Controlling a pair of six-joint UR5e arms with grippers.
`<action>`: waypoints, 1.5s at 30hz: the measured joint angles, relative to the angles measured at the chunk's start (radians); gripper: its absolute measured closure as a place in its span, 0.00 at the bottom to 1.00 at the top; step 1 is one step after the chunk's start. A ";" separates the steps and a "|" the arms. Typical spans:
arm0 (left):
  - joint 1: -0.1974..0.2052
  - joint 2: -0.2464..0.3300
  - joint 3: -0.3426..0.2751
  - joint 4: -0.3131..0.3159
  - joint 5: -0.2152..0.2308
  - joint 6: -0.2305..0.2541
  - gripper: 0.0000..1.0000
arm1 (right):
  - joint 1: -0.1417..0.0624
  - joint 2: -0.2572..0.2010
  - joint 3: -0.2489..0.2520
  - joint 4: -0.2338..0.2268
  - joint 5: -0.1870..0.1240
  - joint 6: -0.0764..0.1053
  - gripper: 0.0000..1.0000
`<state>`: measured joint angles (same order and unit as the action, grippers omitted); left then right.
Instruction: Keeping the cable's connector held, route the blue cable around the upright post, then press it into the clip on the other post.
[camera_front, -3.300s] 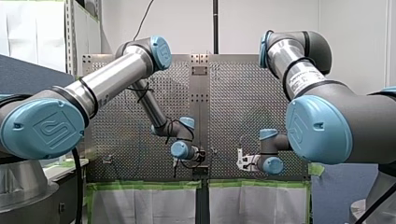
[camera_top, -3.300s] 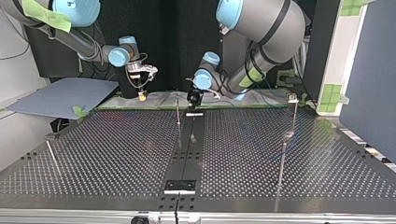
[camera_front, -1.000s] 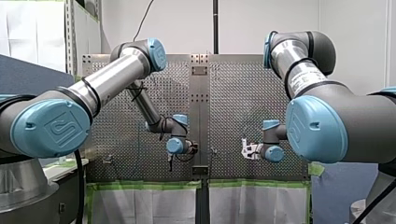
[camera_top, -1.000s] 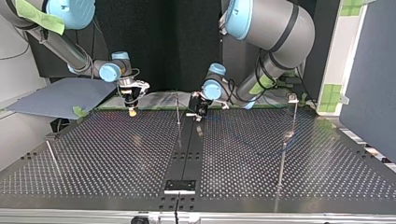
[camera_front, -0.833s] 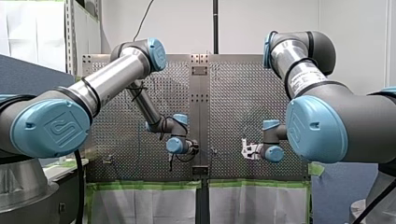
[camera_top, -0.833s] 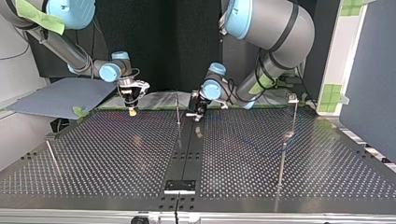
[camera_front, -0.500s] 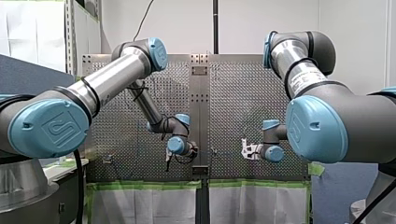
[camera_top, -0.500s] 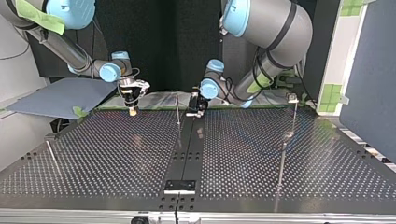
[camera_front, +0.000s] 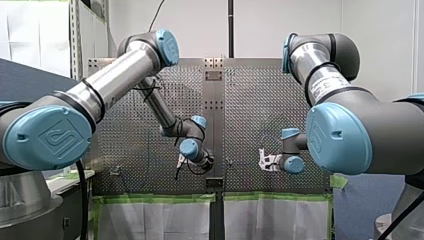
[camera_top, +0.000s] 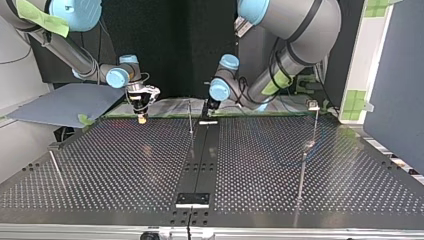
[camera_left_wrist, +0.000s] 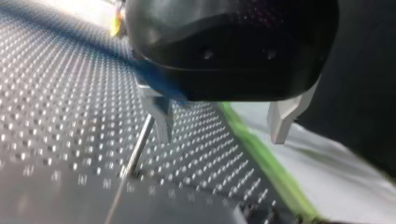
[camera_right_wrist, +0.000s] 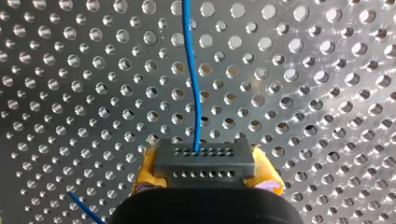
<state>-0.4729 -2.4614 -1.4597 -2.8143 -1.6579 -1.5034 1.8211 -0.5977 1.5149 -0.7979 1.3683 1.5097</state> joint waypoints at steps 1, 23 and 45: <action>-0.002 0.009 -0.009 -0.007 0.002 0.002 0.00 | 0.000 0.000 0.000 0.000 0.000 0.000 1.00; -0.085 0.054 -0.069 0.061 0.075 -0.071 0.00 | -0.001 0.000 0.000 0.001 0.000 0.002 1.00; -0.092 0.054 -0.070 0.048 0.061 -0.084 0.00 | -0.002 0.000 0.000 0.004 0.000 0.008 1.00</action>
<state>-0.5650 -2.4071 -1.5293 -2.7662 -1.5974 -1.5871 1.8186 -0.5977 1.5148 -0.7938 1.3684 1.5174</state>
